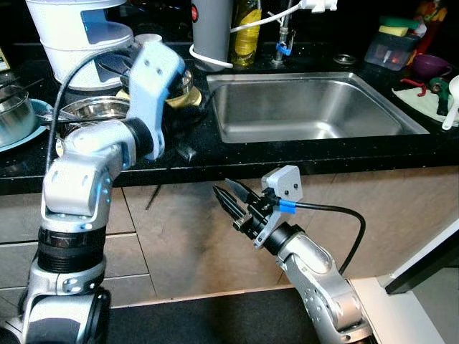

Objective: Kitchen organization

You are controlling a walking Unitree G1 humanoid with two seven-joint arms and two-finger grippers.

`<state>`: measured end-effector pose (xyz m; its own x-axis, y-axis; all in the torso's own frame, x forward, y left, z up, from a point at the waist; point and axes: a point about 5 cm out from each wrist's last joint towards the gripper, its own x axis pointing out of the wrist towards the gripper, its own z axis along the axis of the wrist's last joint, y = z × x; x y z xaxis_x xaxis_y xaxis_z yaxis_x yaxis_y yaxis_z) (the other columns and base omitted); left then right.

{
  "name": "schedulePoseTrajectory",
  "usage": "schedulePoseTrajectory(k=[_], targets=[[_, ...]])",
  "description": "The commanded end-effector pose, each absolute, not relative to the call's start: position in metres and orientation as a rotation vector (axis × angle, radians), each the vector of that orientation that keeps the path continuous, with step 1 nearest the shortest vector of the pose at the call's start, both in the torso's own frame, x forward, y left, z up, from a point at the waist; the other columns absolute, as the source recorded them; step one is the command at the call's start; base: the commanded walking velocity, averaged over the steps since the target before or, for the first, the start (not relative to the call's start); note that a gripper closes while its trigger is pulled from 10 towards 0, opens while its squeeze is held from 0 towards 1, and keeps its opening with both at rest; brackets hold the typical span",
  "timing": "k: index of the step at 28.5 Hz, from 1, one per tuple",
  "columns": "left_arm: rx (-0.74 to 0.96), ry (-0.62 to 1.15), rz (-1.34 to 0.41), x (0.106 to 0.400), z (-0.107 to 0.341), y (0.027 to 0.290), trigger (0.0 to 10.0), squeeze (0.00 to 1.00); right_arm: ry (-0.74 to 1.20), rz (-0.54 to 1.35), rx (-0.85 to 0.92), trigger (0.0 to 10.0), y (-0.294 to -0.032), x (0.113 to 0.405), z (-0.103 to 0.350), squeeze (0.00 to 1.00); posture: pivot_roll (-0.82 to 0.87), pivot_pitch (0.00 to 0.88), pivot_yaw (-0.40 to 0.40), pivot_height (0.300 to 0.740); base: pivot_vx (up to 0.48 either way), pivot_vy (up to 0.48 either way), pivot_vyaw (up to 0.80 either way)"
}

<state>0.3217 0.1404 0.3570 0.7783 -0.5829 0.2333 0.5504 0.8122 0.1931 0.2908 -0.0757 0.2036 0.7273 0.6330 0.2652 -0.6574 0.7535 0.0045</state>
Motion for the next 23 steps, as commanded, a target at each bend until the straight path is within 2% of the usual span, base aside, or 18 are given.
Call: schedulePoseTrajectory(k=[1, 3, 6, 9, 10, 14, 16, 23], targets=[[0.061, -0.281, -0.567, 0.325, 0.354, 0.147, 0.0, 0.0, -0.254, 0.704, 0.125, 10.0, -0.079, 0.288, 0.204, 0.0, -0.08, 0.187, -0.022, 0.74, 0.0, 0.0, 0.0], [0.057, -0.286, -0.513, 0.327, 0.35, 0.153, 0.0, 0.0, -0.254, 0.694, 0.131, 10.0, -0.08, 0.289, 0.204, 0.0, -0.08, 0.187, -0.022, 0.74, 0.0, 0.0, 0.0], [-0.046, -0.285, -0.404, 0.33, 0.326, 0.169, 0.0, 0.0, -0.266, 0.635, 0.183, 10.0, -0.086, 0.291, 0.206, 0.0, -0.08, 0.183, -0.023, 0.74, 0.0, 0.0, 0.0], [-0.053, -0.283, -0.396, 0.328, 0.316, 0.172, 0.0, 0.0, -0.273, 0.627, 0.209, 10.0, -0.088, 0.292, 0.207, 0.0, -0.08, 0.183, -0.023, 0.74, 0.0, 0.0, 0.0], [-0.083, -0.285, -0.406, 0.327, 0.31, 0.173, 0.0, 0.0, -0.281, 0.639, 0.218, 10.0, -0.087, 0.291, 0.209, 1.0, -0.08, 0.181, -0.029, 0.74, 0.0, 0.0, 0.0], [-0.157, -0.29, -0.44, 0.324, 0.301, 0.173, 0.0, 0.0, -0.29, 0.677, 0.233, 10.0, -0.085, 0.289, 0.212, 1.0, -0.08, 0.179, -0.03, 0.74, 0.0, 0.0, 0.0], [-0.253, -0.317, -0.508, 0.318, 0.296, 0.169, 0.0, 0.0, -0.289, 0.763, 0.219, 10.0, -0.077, 0.284, 0.214, 1.0, -0.08, 0.175, -0.03, 0.74, 0.0, 0.0, 0.0], [-0.44, -0.405, -0.577, 0.309, 0.293, 0.17, 0.0, 0.0, -0.24, 0.906, 0.068, 10.0, -0.064, 0.275, 0.21, 1.0, -0.08, 0.167, -0.031, 0.74, 0.0, 0.0, 0.0]])
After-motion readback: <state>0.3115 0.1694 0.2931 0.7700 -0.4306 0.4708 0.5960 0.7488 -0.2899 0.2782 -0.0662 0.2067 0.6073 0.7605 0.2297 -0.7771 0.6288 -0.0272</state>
